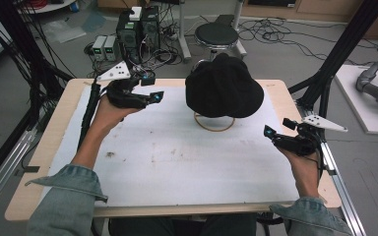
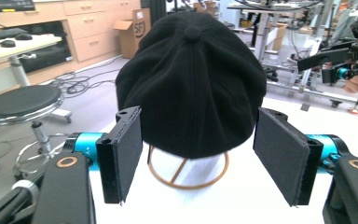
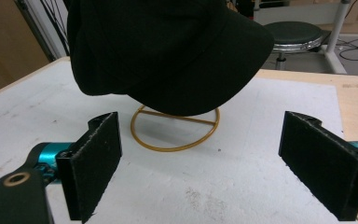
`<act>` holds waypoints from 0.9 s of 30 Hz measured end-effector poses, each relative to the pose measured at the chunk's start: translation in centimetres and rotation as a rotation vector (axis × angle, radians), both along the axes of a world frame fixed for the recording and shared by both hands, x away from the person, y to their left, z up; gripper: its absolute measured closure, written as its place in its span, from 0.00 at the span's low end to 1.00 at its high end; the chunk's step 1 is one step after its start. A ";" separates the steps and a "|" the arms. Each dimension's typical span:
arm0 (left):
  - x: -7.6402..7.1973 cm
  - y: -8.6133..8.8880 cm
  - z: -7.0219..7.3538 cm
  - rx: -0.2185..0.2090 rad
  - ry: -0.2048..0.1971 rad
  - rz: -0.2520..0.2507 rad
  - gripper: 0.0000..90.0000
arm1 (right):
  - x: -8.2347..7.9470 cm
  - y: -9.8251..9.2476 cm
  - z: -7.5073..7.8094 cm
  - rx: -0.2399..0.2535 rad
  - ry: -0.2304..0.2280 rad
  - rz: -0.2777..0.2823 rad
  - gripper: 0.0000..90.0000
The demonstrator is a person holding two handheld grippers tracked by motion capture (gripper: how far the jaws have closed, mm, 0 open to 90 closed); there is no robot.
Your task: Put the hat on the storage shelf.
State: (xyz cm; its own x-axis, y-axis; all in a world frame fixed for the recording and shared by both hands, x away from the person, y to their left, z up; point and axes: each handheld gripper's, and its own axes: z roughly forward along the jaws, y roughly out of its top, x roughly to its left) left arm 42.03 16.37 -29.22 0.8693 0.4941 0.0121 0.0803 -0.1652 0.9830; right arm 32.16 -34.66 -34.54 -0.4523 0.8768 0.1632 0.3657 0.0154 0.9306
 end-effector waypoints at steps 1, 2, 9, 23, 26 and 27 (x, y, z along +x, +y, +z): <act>-0.3 0.4 -0.1 0.000 0.001 0.009 0.37 | 0.0 0.1 0.0 0.002 0.003 0.001 0.14; -0.6 0.8 -0.3 -0.001 0.001 0.018 0.37 | 0.0 0.1 0.0 0.004 0.005 0.001 0.14; -2.9 3.4 -1.5 -0.015 0.020 0.068 0.36 | 0.1 0.3 0.0 0.002 0.003 0.006 0.14; -6.4 8.1 -4.5 -0.015 0.026 0.196 0.35 | 0.4 0.9 0.0 -0.013 0.005 0.017 0.14; -7.2 8.9 -5.3 -0.009 0.027 0.223 0.35 | 0.4 1.0 0.0 -0.016 0.006 0.021 0.14; -7.4 9.1 -5.4 -0.009 0.028 0.228 0.35 | 0.4 1.0 0.0 -0.015 0.011 0.022 0.14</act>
